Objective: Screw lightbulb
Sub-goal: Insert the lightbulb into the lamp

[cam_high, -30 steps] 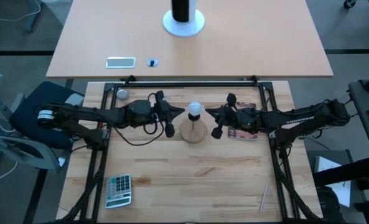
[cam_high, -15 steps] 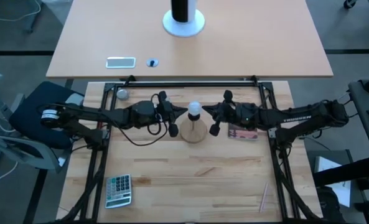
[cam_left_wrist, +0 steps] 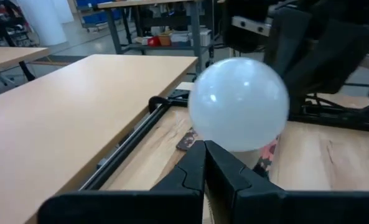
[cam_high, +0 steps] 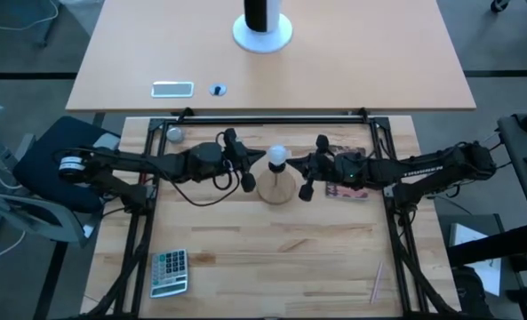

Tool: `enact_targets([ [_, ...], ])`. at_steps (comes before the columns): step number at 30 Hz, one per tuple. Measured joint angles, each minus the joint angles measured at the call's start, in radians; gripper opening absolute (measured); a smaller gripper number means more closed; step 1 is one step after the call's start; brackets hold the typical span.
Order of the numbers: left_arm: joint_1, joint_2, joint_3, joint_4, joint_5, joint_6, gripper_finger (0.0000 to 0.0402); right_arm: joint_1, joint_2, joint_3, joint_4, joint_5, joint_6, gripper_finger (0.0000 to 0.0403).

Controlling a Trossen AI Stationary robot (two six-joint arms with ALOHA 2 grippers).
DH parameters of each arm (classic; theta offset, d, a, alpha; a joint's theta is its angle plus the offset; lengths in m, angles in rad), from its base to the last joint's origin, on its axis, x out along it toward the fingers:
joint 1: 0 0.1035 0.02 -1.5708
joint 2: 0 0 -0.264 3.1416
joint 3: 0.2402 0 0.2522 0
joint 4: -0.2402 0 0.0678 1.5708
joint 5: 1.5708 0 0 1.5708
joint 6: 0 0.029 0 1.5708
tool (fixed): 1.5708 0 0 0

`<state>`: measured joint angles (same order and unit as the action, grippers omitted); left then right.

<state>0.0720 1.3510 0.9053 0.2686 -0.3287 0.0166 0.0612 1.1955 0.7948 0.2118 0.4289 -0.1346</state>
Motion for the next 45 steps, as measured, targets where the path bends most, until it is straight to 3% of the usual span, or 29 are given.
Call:
enact_targets([
  [3,-0.005,-0.023,0.000,-0.026,0.011,-0.010,0.0000,0.001,-0.011,0.000,-0.018,0.029,-0.001,0.0002],
  [7,-0.008,-0.046,0.000,-0.056,0.139,-0.029,0.0000,-0.003,-0.016,0.000,-0.058,0.119,-0.014,0.0002],
  [11,-0.008,-0.036,-0.001,-0.039,0.208,-0.029,0.0000,-0.030,-0.007,0.000,-0.045,0.122,-0.029,0.0002],
  [35,0.002,0.000,-0.001,0.012,0.101,-0.029,0.0000,-0.046,0.005,0.001,-0.013,0.019,-0.019,0.0002],
  [45,0.004,0.000,-0.001,0.003,0.057,-0.029,0.0000,-0.002,0.004,0.001,-0.013,0.008,-0.015,0.0002],
])
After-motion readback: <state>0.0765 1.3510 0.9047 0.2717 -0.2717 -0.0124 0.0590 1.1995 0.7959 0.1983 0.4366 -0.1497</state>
